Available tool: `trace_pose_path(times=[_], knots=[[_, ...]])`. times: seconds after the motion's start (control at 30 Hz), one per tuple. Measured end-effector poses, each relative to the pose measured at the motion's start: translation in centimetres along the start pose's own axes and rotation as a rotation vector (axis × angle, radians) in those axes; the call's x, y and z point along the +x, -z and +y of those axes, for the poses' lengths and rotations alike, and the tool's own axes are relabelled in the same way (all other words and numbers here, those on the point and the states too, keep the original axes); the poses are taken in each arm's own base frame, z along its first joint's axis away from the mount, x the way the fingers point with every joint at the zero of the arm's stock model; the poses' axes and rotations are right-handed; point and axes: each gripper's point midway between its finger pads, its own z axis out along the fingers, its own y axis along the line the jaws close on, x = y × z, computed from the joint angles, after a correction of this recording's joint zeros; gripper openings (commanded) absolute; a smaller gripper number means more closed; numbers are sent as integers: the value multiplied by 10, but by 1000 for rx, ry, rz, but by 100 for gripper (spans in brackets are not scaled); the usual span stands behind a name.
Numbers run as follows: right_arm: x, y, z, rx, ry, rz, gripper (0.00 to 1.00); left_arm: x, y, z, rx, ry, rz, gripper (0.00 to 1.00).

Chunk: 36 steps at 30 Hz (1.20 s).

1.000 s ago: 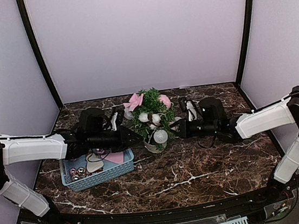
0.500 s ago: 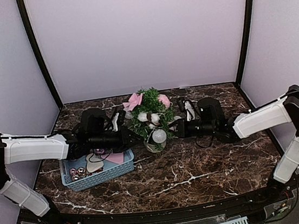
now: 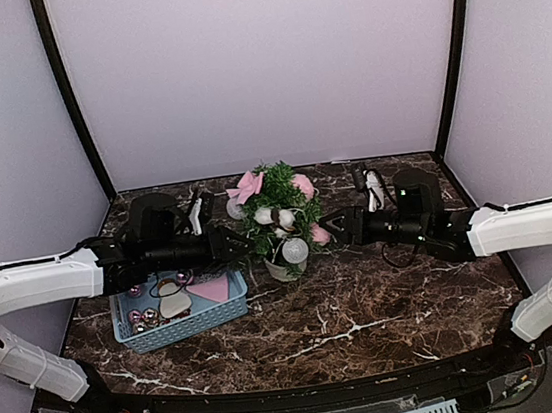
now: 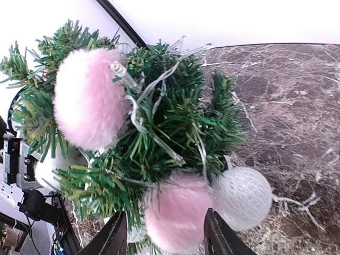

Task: Decorate the small christmas tree
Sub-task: Place the ornament ball in the gap of branches, then turn around the Christmas tree at the center of the board.

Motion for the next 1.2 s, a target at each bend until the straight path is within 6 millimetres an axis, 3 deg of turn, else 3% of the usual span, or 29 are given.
trace_pose_path(times=[0.23, 0.4, 0.5, 0.83, 1.2], knots=[[6, 19, -13, 68, -1, 2, 65, -5, 15, -1, -22, -6, -32, 43], [-5, 30, -13, 89, 0, -34, 78, -9, 26, -3, -36, -11, -58, 57], [-13, 35, -12, 87, 5, -59, 81, -17, 35, -9, -25, -17, -92, 60], [-42, 24, -13, 96, 37, -84, 69, -51, 42, -9, -43, -17, -155, 42], [-36, -17, -25, 83, 58, -8, 44, -49, 21, 12, -52, 22, -102, 30]])
